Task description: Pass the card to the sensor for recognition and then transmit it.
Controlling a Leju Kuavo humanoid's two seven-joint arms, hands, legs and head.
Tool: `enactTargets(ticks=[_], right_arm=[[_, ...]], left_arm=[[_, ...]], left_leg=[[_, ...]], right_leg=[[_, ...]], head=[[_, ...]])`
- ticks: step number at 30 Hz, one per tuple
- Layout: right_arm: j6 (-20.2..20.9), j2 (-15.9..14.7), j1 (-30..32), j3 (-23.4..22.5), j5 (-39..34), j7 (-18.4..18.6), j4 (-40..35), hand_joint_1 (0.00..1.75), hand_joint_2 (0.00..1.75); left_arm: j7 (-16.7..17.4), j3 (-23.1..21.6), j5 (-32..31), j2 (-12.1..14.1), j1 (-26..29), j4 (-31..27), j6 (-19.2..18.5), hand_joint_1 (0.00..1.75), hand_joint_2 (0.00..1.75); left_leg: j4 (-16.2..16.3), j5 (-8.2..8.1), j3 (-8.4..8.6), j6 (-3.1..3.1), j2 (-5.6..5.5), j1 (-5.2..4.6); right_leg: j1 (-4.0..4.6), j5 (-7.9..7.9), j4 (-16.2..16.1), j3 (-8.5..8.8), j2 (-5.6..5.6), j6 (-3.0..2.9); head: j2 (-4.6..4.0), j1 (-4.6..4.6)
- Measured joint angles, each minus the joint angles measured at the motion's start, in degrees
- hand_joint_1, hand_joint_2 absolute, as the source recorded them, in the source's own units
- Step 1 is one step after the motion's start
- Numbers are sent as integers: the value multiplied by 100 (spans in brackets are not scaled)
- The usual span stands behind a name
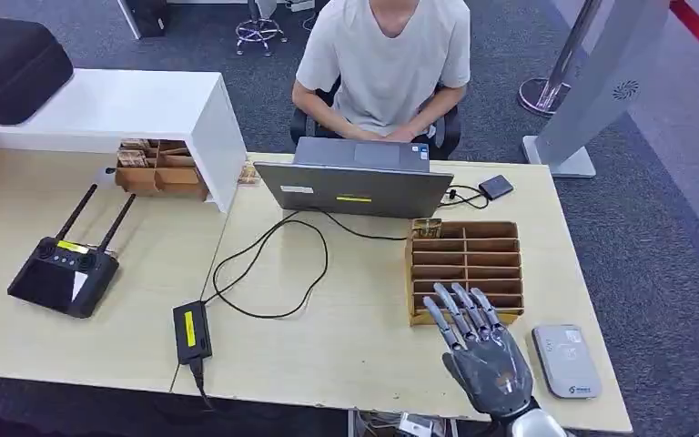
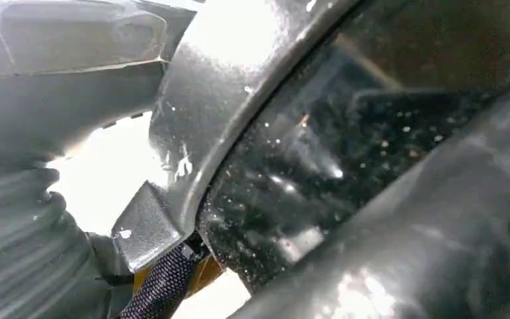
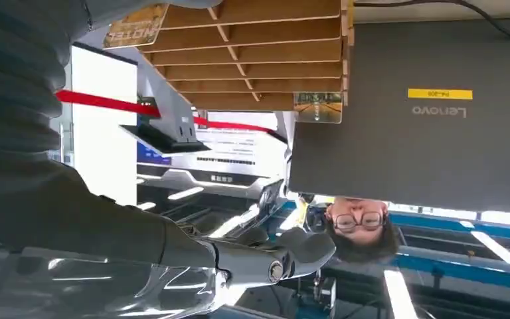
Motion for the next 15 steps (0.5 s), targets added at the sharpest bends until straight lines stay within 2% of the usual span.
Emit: enactTargets(ticks=[6,15], right_arm=[[-4,22,-371,-39,-17,103,524,0,175],[-4,48,-480,-96,-22,103,795,0,175]], left_arm=[[7,-96,-48,0,-19,0,-37,0,175],[11,-164,-48,0,-31,0,-48,0,175]], left_leg=[[2,0,0,1,-2,0],[2,0,0,0,-2,0]], right_leg=[[0,1,-1,2,-3,0],[1,0,0,0,-2,0]], head=[[0,2],[0,0]])
